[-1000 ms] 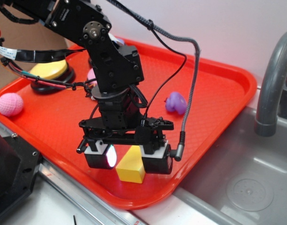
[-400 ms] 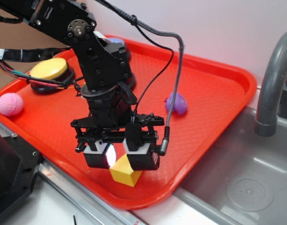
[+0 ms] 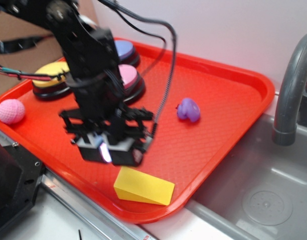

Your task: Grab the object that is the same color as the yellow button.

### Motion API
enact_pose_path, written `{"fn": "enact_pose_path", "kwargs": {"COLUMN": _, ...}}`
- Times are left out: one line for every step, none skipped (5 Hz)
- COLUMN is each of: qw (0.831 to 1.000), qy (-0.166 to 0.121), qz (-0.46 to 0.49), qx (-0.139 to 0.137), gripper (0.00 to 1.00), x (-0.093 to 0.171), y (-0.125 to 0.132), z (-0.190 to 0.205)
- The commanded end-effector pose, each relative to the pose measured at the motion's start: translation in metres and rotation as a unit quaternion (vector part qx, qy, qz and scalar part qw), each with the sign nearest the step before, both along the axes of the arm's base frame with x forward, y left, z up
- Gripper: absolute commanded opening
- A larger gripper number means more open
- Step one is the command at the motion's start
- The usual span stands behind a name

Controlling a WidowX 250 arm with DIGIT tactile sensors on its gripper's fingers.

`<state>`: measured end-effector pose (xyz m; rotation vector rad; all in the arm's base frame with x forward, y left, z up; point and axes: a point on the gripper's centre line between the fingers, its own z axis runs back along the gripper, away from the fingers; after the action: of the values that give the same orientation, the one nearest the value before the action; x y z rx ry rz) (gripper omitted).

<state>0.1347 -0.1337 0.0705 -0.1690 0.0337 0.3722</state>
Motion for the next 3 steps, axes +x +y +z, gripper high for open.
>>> {"fn": "enact_pose_path", "kwargs": {"qw": 0.999, "qy": -0.035, "qz": -0.024, "qx": 0.011, "gripper": 0.00, "x": 0.015, "y": 0.020, "z": 0.051}}
{"fn": "enact_pose_path", "kwargs": {"qw": 0.989, "qy": -0.026, "qz": -0.148, "qx": 0.000, "gripper": 1.00, "x": 0.023, "y": 0.012, "z": 0.034}}
{"fn": "enact_pose_path", "kwargs": {"qw": 0.961, "qy": -0.049, "qz": -0.270, "qx": 0.009, "gripper": 1.00, "x": 0.014, "y": -0.003, "z": 0.025}}
